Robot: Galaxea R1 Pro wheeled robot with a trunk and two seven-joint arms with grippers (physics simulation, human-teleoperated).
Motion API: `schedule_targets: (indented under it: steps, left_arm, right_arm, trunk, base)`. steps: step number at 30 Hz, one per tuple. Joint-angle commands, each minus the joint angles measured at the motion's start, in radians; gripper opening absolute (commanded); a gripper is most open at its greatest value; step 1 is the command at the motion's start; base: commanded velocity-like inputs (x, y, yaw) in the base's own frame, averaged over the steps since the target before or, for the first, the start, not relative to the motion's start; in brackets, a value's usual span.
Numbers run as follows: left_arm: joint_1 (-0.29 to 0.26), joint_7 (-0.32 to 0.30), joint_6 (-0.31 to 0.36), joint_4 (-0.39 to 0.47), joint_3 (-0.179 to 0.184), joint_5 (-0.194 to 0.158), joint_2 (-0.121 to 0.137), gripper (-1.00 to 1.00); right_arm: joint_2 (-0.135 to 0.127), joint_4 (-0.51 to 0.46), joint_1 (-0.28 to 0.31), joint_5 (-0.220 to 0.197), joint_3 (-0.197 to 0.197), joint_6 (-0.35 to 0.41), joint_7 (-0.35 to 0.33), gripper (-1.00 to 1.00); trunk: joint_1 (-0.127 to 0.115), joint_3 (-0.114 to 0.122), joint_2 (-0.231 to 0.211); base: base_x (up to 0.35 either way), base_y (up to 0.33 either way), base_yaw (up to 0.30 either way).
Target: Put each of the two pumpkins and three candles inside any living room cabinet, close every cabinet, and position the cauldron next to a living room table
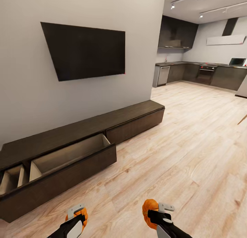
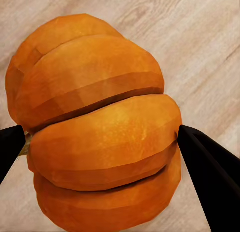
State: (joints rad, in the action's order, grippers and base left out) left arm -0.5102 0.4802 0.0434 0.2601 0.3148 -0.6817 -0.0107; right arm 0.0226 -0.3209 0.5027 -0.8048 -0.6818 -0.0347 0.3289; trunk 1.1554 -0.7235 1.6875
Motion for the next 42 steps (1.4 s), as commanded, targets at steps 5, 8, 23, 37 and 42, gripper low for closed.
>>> schedule_targets:
  steps: [5, 8, 23, 37, 42]
  left_arm:
    - [-0.001, 0.009, 0.004, 0.001, 0.009, -0.004, 0.001, -1.0]
    - [-0.001, 0.009, 0.004, 0.001, 0.009, -0.004, 0.001, -1.0]
    - [-0.001, 0.009, 0.004, 0.001, 0.009, -0.004, 0.001, -1.0]
    - [-0.001, 0.009, 0.004, 0.001, 0.009, -0.004, 0.001, -1.0]
    - [-0.001, 0.009, 0.004, 0.001, 0.01, -0.003, 0.0, -1.0]
  right_arm:
    - [0.0, -0.001, 0.001, -0.007, -0.008, -0.004, 0.006, -1.0]
    - [0.0, -0.001, 0.001, -0.007, -0.008, -0.004, 0.006, -1.0]
    - [-0.001, -0.001, 0.001, -0.007, -0.008, -0.003, 0.006, -1.0]
    - [0.0, -0.001, 0.001, -0.007, -0.008, -0.004, 0.004, -1.0]
    - [0.0, -0.001, 0.001, -0.007, -0.008, -0.004, 0.005, -1.0]
  trunk:
    - [-0.015, 0.012, -0.028]
    - [-0.027, 0.021, -0.049]
    - [-0.084, 0.068, -0.154]
    - [-0.134, 0.109, -0.245]
    - [-0.134, 0.109, -0.245]
  base:
    - [0.0, 0.0, 0.29]
    - [0.0, 0.0, 0.29]
    - [0.0, 0.0, 0.236]
    - [0.0, 0.0, 0.058]
    - [0.0, 0.0, 0.274]
